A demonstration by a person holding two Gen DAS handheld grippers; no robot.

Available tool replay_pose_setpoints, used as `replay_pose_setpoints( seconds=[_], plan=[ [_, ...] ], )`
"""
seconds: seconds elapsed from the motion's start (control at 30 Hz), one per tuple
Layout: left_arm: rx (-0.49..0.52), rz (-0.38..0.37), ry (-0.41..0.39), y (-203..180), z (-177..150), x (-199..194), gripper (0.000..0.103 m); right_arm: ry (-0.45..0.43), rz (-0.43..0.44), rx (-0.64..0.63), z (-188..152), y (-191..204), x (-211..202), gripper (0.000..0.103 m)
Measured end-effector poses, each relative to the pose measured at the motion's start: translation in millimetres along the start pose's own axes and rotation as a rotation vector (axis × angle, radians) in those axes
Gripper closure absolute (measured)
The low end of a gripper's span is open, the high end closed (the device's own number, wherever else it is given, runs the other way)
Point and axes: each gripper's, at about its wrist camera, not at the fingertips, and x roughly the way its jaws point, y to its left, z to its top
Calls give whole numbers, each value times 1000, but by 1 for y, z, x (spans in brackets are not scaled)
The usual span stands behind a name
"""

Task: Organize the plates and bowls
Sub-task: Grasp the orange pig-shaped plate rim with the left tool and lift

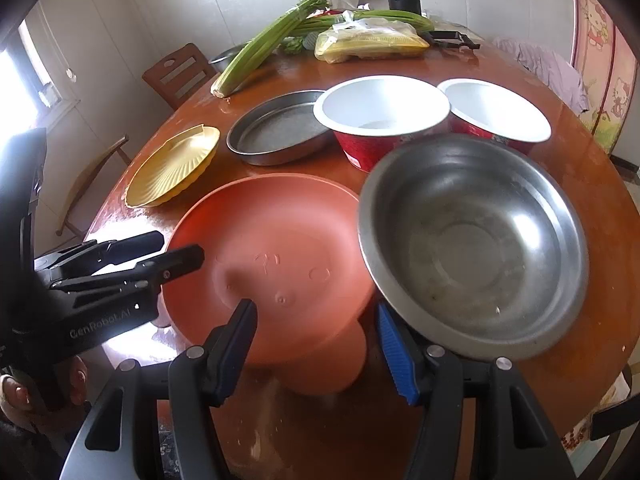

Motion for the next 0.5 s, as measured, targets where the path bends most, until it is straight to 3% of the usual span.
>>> replay_pose_setpoints(
  seconds=[0.27,0.37,0.5],
  plan=[
    [7,-11,3,-3,2,7,47,-17,-29,-53,7,10,7,43],
    [11,-29,17,-5,2,10,59,-24,-32,-74,8,15,10,45],
    [13,-13,17,-5,2,12,60,-26,-43,-94,11,20,12,45]
  ],
)
